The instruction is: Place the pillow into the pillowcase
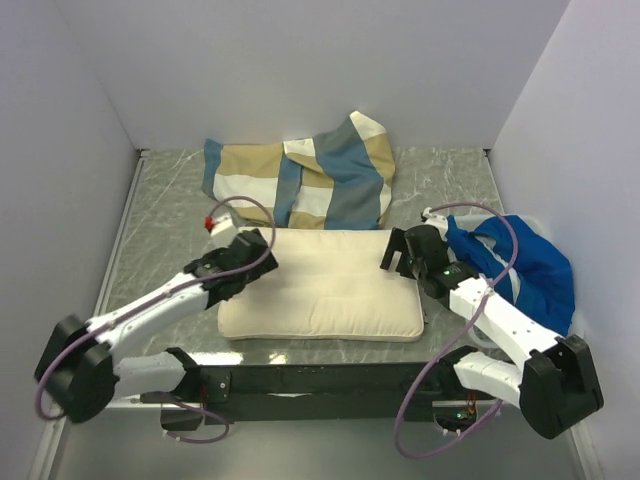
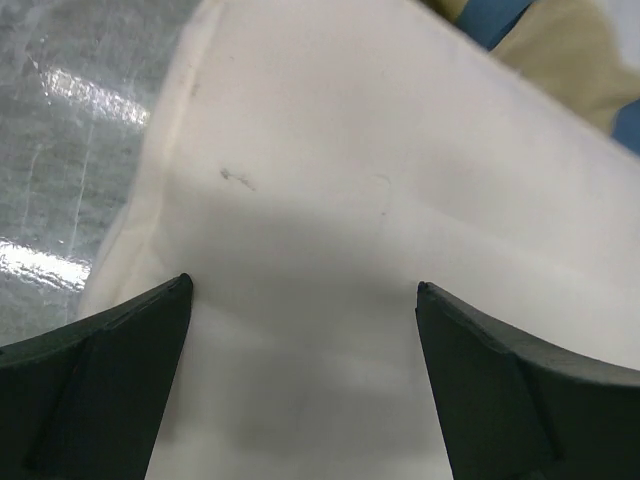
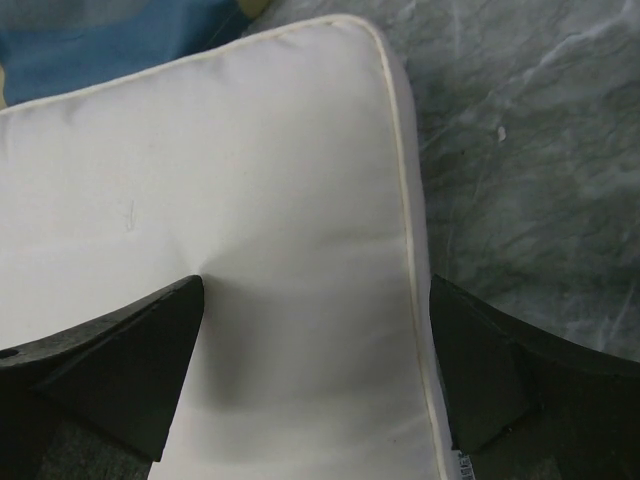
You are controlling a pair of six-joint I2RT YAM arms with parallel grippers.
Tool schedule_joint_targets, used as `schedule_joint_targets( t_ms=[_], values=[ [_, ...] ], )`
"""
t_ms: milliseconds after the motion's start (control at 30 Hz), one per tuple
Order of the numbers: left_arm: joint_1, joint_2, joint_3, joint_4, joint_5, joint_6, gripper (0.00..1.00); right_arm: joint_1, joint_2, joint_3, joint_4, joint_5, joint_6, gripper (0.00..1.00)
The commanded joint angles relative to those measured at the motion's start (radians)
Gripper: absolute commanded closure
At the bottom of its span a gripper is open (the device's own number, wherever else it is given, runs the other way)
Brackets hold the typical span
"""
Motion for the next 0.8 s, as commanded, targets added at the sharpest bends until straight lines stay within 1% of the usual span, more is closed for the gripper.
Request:
schedule_joint_targets(
  t_ms=[0, 100, 133, 167, 200, 233, 267, 300, 333, 400, 433, 467, 533, 567, 633, 667, 700, 733, 767],
  values=[
    [-0.074, 0.153, 0.056, -0.048, -0.134, -0.096, 0.01, -0.011, 0.04, -0.039, 0.061, -0.034, 0.033, 0.0],
    [-0.106, 0.241, 0.068, -0.046, -0.157, -0.144, 0.01, -0.013, 0.086, -0.057, 0.099, -0.061, 0.047, 0.0],
    [-0.111, 0.259, 0.07, -0.039, -0.153, -0.153, 0.07, -0.011, 0.098, -0.056, 0.107, -0.099, 0.041, 0.02],
    [-0.11, 0.282, 0.071, -0.033, -0.151, -0.158, 0.18, -0.009, 0.107, -0.047, 0.099, -0.106, 0.041, 0.11],
    [-0.111, 0.284, 0.071, -0.035, -0.157, -0.164, 0.42, -0.008, 0.109, -0.045, 0.108, -0.133, 0.038, 0.21],
    [-0.111, 0.281, 0.071, -0.045, -0.163, -0.182, 0.99, -0.006, 0.101, -0.044, 0.111, -0.173, 0.038, 0.37],
    [-0.11, 0.259, 0.079, -0.058, -0.189, -0.187, 0.99, -0.002, 0.089, -0.041, 0.11, -0.182, 0.044, 0.77],
    [-0.111, 0.24, 0.082, -0.065, -0.202, -0.181, 0.99, 0.01, 0.059, -0.033, 0.099, -0.186, 0.051, 0.9],
    [-0.11, 0.215, 0.085, -0.093, -0.216, -0.181, 0.99, 0.027, 0.042, -0.024, 0.087, -0.189, 0.054, 1.0],
    [-0.11, 0.12, 0.12, -0.16, -0.283, -0.202, 0.99, 0.055, -0.007, 0.014, 0.044, -0.195, 0.062, 1.0],
    [-0.108, 0.085, 0.132, -0.212, -0.309, -0.204, 0.99, 0.099, -0.023, 0.028, 0.035, -0.196, 0.067, 1.0],
    [-0.102, 0.012, 0.166, -0.239, -0.33, -0.207, 0.99, 0.124, -0.037, 0.042, 0.027, -0.196, 0.074, 1.0],
    [-0.077, -0.059, 0.198, -0.269, -0.38, -0.183, 0.99, 0.19, -0.057, 0.094, 0.013, -0.184, 0.1, 1.0],
    [-0.064, -0.119, 0.226, -0.282, -0.389, -0.169, 0.99, 0.249, -0.054, 0.117, 0.012, -0.176, 0.11, 1.0],
    [-0.006, -0.188, 0.244, -0.274, -0.401, -0.105, 0.99, 0.299, -0.009, 0.195, 0.024, -0.19, 0.127, 1.0],
    [0.018, -0.204, 0.258, -0.271, -0.403, -0.089, 0.99, 0.344, 0.014, 0.223, 0.033, -0.19, 0.128, 1.0],
    [0.044, -0.216, 0.263, -0.272, -0.403, -0.075, 0.99, 0.366, 0.066, 0.287, 0.048, -0.189, 0.13, 1.0],
    [0.109, -0.234, 0.267, -0.276, -0.389, -0.052, 0.99, 0.385, 0.098, 0.323, 0.058, -0.186, 0.13, 1.0],
    [0.148, -0.242, 0.278, -0.283, -0.378, -0.046, 0.99, 0.412, 0.161, 0.356, 0.073, -0.186, 0.127, 1.0]
  ],
)
